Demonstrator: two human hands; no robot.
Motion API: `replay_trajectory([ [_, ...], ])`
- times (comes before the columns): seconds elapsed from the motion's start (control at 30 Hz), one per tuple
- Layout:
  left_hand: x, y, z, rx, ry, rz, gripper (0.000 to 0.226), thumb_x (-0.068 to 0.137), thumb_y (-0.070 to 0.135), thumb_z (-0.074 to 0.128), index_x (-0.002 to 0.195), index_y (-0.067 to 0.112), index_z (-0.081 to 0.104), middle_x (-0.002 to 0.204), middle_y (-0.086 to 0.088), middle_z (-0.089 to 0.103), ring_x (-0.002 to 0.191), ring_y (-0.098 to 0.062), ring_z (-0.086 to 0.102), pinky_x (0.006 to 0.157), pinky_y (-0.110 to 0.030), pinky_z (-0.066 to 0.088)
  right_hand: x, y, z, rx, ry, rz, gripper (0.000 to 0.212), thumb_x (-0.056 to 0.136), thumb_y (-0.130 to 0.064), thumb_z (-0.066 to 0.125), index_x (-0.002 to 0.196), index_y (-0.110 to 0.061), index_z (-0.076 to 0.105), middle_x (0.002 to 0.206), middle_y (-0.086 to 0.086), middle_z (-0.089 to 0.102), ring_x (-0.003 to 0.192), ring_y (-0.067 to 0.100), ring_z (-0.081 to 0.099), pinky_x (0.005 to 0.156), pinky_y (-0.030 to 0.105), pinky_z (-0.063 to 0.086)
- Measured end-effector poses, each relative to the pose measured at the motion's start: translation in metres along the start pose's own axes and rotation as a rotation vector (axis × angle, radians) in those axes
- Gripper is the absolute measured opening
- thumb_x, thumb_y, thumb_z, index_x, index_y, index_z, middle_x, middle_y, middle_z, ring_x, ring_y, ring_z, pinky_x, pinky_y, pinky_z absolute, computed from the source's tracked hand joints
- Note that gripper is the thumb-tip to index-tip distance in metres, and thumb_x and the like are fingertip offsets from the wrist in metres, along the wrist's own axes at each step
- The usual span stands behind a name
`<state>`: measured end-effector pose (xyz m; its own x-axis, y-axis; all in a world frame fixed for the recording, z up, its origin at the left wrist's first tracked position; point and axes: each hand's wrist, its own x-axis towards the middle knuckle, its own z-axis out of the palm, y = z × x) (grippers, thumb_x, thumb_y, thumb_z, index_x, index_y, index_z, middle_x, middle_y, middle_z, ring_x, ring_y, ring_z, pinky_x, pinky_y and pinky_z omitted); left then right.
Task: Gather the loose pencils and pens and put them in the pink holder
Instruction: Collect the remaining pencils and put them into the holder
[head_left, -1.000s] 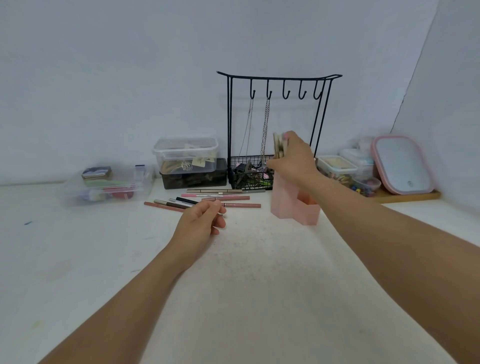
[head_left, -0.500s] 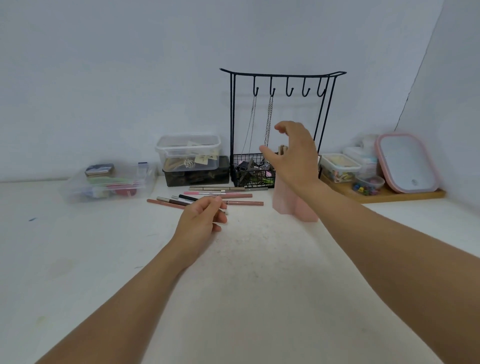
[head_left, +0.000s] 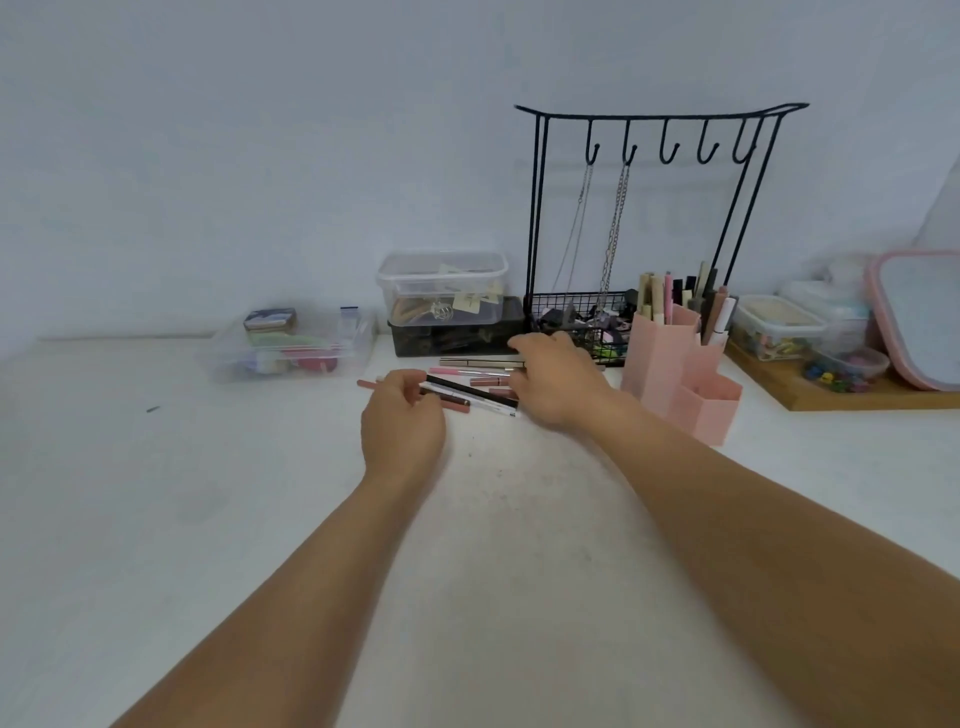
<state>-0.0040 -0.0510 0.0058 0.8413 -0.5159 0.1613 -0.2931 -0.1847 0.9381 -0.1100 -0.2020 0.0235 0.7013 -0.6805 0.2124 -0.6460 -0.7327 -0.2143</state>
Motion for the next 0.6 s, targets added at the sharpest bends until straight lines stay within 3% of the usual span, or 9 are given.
replay_trajectory([
  [0.17,0.004,-0.007,0.005,0.057,-0.051,0.004,0.038,0.097,0.01,0.051,0.131,0.024,0.061,0.122,0.004,0.063,0.108,-0.017,0.056,0.094,-0.032,0.047,0.006,0.008,0.011,-0.141,-0.078,0.0,0.038,0.102,-0.041,0.036,0.124,-0.017,0.056,0.125,0.008,0.059,0.116,0.033,0.045,0.095,0.048,0.038],
  [0.3,0.003,-0.01,0.007,0.102,-0.072,0.018,0.039,0.095,0.012,0.051,0.129,0.027,0.062,0.124,0.004,0.065,0.109,-0.019,0.058,0.092,-0.032,0.047,0.007,0.005,0.005,-0.04,-0.044,-0.033,0.023,0.1,-0.033,0.048,0.088,-0.019,0.063,0.085,0.002,0.062,0.091,0.029,0.06,0.072,0.037,0.047],
  [0.43,0.005,-0.012,0.009,0.164,-0.101,0.041,0.037,0.094,0.016,0.054,0.128,0.027,0.063,0.125,0.006,0.066,0.11,-0.018,0.059,0.09,-0.033,0.047,0.01,0.003,-0.008,0.059,-0.078,-0.069,0.017,0.094,-0.022,0.066,0.104,-0.016,0.078,0.098,0.002,0.073,0.088,0.021,0.065,0.08,0.034,0.054],
  [0.6,0.006,-0.014,0.009,0.198,-0.121,0.054,0.032,0.092,0.022,0.056,0.121,0.029,0.067,0.117,0.011,0.066,0.103,-0.015,0.057,0.081,-0.03,0.041,0.012,0.004,-0.013,0.171,-0.098,-0.062,0.011,0.091,-0.017,0.073,0.096,-0.012,0.081,0.094,0.001,0.075,0.088,0.018,0.067,0.082,0.032,0.054],
])
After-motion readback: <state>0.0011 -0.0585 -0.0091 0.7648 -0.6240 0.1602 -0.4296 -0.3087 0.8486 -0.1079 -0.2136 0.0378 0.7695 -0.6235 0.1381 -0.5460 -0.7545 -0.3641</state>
